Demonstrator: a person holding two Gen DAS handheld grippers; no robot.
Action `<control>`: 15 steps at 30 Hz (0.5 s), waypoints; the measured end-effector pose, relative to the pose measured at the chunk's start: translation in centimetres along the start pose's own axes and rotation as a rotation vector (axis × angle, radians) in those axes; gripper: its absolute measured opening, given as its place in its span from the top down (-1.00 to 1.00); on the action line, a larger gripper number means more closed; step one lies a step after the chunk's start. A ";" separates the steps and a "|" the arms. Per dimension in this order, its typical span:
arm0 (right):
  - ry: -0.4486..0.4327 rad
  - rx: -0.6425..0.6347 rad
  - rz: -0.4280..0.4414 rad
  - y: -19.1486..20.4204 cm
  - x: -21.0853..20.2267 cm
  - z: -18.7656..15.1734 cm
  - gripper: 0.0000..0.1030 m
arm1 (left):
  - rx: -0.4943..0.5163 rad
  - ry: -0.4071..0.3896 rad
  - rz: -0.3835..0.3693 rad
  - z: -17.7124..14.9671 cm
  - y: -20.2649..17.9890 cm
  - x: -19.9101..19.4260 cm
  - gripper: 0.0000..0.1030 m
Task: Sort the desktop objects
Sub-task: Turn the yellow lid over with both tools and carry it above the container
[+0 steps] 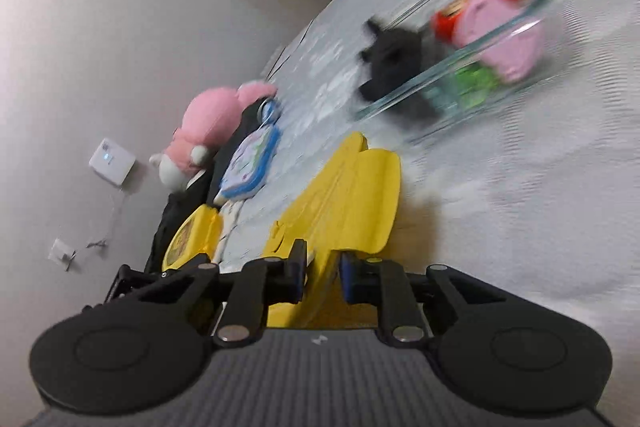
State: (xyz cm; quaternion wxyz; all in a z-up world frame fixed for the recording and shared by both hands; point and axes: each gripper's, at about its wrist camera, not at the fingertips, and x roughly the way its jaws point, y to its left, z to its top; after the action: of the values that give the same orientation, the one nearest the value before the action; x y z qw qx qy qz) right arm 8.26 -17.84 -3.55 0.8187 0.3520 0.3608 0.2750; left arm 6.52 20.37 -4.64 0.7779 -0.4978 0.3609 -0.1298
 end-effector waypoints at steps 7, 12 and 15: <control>-0.116 0.025 -0.135 -5.2 -6.8 0.3 0.53 | 0.164 0.165 0.039 -3.8 -4.8 6.1 -0.76; -0.148 0.036 -0.191 -6.7 -8.2 0.3 0.49 | 0.224 0.179 0.090 -5.6 -7.0 8.6 -0.78; -0.152 0.018 -0.207 -6.7 -8.1 0.4 0.46 | 0.197 0.170 0.094 -5.7 -6.8 8.6 -0.78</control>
State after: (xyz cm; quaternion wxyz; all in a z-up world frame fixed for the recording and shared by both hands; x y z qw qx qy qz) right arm 5.12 -27.76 -5.32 0.8646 0.3401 0.3345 0.1580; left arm 9.69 8.49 -3.82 0.7949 -0.3886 0.4339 -0.1696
